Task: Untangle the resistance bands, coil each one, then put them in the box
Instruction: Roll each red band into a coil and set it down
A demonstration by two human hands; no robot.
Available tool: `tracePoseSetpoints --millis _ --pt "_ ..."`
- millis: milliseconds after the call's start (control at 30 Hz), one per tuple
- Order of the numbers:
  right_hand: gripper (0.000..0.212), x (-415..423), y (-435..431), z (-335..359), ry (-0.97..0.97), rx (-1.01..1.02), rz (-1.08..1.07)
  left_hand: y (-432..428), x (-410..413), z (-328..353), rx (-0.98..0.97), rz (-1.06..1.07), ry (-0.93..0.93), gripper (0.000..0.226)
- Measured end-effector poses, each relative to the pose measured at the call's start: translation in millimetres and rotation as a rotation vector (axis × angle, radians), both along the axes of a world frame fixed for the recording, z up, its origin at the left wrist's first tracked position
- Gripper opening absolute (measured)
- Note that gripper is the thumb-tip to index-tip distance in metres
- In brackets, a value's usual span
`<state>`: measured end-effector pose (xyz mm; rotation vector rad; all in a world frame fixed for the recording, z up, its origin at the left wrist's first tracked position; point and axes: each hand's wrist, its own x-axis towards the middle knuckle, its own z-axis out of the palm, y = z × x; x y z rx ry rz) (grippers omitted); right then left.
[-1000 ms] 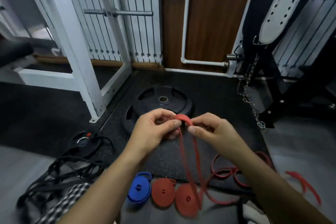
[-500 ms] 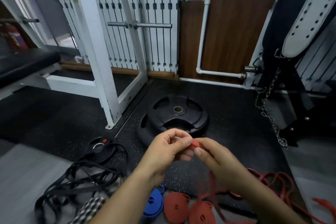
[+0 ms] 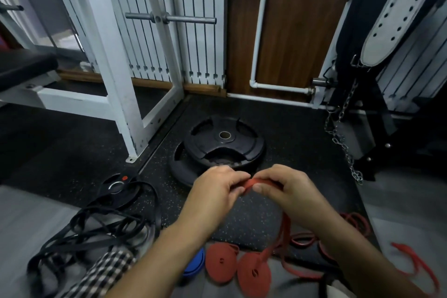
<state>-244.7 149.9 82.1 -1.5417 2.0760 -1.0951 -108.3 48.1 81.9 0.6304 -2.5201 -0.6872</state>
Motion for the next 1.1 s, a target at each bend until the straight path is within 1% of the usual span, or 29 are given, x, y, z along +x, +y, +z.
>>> tracePoseSetpoints --millis 33,133,167,300,333,433,567,667,733,800,933,1100 --pt "0.012 -0.2 1.0 1.3 -0.029 -0.002 0.002 1.8 -1.0 1.2 0.109 -0.004 0.013 0.026" --pt "0.015 -1.2 2.7 5.3 -0.163 -0.016 -0.017 5.1 -3.4 7.5 0.562 0.046 0.128 0.018" --pt "0.014 -0.3 2.8 6.1 -0.221 -0.034 -0.032 5.3 -4.5 9.5 0.658 0.057 0.168 0.017" --pt "0.013 6.5 3.0 5.1 -0.499 -0.145 -0.065 8.0 -9.1 14.1 0.897 0.046 0.286 0.018" --pt "0.014 8.1 3.6 4.0 -0.532 -0.171 -0.069 9.7 -10.6 13.9 0.944 0.043 0.302 0.019" --pt "0.016 11.7 4.9 1.5 -0.526 -0.19 -0.101 15.2 -12.2 11.5 1.069 0.019 0.323 0.019" --pt "0.018 12.4 3.8 1.6 -0.522 -0.169 -0.109 14.0 -12.4 8.3 1.134 0.019 0.304 0.011" --pt "0.021 8.8 5.2 5.1 -0.618 -0.151 -0.074 9.7 -11.7 10.5 1.144 0.036 0.35 0.011" --pt "0.017 5.9 7.0 7.9 -0.645 -0.139 -0.069 7.2 -10.9 12.7 1.125 0.027 0.385 0.015" --pt "0.013 4.8 8.1 7.9 -0.598 -0.125 -0.073 6.0 -10.7 13.3 1.105 0.017 0.4 0.017" --pt "0.014 6.1 6.7 3.3 -0.485 -0.111 -0.1 5.9 -12.0 11.4 1.078 0.003 0.416 0.019" --pt "0.014 2.9 8.0 3.8 -0.402 -0.172 -0.14 2.9 -12.2 13.8 0.893 -0.042 0.36 0.017"
